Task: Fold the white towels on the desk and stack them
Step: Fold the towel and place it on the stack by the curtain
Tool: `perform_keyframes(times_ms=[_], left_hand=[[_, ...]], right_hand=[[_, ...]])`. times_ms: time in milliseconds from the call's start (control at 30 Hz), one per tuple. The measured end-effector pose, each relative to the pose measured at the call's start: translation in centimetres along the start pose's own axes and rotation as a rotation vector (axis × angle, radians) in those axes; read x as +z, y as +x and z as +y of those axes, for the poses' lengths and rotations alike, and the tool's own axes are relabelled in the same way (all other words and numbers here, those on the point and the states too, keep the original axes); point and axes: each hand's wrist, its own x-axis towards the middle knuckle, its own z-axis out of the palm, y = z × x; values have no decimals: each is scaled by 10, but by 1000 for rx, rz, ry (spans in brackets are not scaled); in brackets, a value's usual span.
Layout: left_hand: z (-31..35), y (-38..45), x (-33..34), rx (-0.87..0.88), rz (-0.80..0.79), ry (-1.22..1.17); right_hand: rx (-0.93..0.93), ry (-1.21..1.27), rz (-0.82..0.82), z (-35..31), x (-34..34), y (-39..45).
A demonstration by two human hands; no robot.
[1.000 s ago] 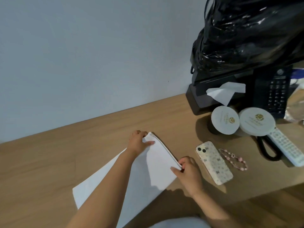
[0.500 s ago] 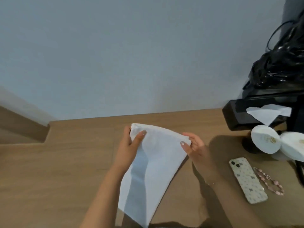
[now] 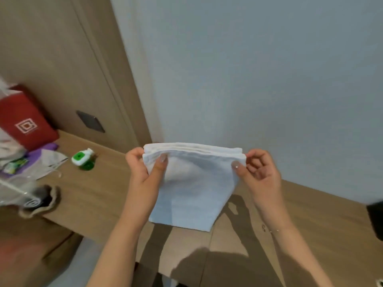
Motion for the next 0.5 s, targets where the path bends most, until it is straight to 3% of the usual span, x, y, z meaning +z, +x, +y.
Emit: perform_keyframes(times_ms=[267,500], left_hand=[[20,-39,-95,46,454,18],[32,-117,-174,119,777,94]], right_hand=[[53,-6,-432,-6,95,2],[22,114,-677,-4,186,-19]])
